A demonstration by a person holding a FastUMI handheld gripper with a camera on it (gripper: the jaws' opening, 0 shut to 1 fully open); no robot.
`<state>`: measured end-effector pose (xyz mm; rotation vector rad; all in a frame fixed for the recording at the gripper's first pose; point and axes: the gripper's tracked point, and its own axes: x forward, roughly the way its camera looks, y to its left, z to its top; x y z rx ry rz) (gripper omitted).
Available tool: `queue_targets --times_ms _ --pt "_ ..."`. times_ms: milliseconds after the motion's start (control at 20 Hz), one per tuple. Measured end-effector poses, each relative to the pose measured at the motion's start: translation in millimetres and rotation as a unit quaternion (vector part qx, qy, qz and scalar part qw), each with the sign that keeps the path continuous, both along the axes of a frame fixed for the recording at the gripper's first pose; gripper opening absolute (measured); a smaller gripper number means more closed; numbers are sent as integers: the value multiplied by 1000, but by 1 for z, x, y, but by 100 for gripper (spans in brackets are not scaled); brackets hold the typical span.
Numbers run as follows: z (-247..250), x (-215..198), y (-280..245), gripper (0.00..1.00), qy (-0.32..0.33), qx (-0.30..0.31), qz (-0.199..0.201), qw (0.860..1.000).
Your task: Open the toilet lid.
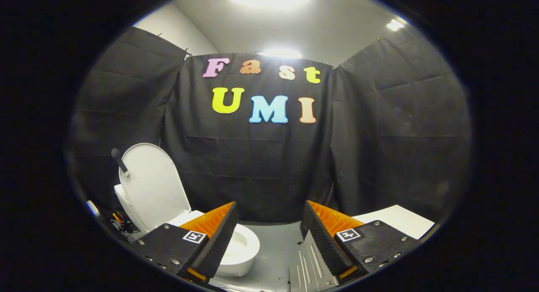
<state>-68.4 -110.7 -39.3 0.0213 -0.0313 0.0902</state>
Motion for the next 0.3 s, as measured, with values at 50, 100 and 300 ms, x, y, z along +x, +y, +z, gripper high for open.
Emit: queue_targets --times_ms 50,100,300 --pt "0 -1 3 96 0 -1 4 1000" --pt "-3 -3 5 97 2 -1 8 1000" --pt "-6 -5 12 97 4 5 17 1000"
